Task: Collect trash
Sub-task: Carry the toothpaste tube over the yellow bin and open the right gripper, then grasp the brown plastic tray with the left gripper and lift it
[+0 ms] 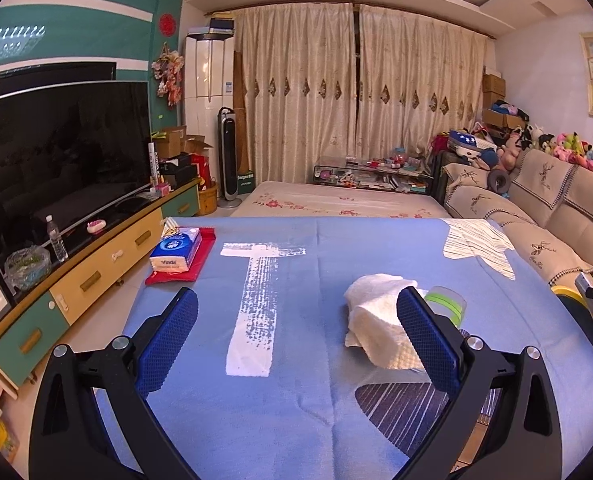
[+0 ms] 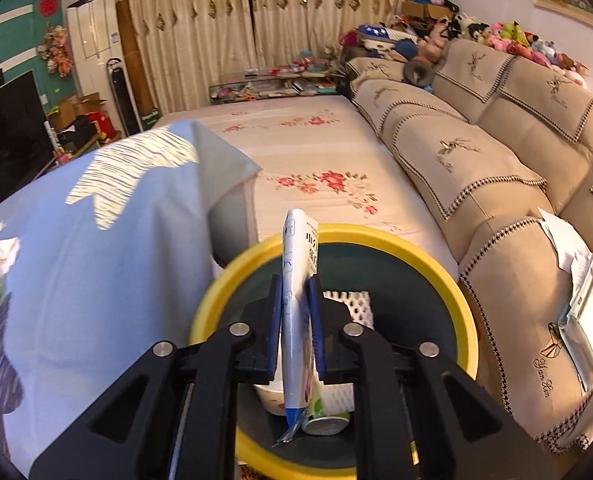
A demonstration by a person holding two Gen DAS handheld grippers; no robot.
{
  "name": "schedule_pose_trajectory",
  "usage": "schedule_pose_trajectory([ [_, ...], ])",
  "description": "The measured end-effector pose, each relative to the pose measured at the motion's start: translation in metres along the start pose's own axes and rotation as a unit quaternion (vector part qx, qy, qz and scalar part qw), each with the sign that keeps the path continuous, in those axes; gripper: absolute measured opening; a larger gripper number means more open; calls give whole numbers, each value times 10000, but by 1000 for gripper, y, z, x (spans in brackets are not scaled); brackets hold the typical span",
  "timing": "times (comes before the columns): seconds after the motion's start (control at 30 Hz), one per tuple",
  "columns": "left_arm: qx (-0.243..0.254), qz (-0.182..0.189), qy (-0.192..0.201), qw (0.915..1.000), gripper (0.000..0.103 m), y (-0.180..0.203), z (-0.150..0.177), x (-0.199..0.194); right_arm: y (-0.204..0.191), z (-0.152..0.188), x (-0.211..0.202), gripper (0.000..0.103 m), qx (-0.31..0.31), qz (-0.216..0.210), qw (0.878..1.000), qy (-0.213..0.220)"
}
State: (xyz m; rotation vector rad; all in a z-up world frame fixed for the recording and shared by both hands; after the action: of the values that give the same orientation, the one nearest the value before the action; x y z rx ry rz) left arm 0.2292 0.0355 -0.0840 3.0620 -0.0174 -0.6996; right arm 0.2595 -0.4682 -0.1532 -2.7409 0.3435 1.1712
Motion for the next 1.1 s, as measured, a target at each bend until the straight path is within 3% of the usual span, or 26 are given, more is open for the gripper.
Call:
schedule_pose_trajectory([
  [0.07, 91, 56, 42, 9999, 98, 4, 0, -1, 6, 2, 9, 22, 58, 72, 9999, -57],
  [0.33, 340, 349, 241, 9985, 98, 18, 1, -9, 14, 9, 22, 31, 229, 213, 9994, -117],
  [0.63, 463, 1053, 323, 9928, 98, 30, 0, -23, 9, 14, 17, 32, 249, 142, 9995, -105],
  [0.87, 854, 1595, 164, 9834, 98, 58, 0, -38, 9, 14, 7, 36, 258, 66, 9996, -30],
  [1.1, 1115, 2083, -410, 9708, 98, 74, 19, -54, 14, 20, -7, 37, 320, -34, 9995, 73],
])
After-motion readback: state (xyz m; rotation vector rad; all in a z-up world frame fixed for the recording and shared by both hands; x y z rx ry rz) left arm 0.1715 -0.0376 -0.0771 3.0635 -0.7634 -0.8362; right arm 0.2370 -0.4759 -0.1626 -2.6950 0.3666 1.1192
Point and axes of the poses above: each gripper's, at about its wrist camera, not at the fingertips, and x roughly the way its jaws point, y to its right, z to its underside, the point moved 1 cm from there along x, roughly the way its jaws point
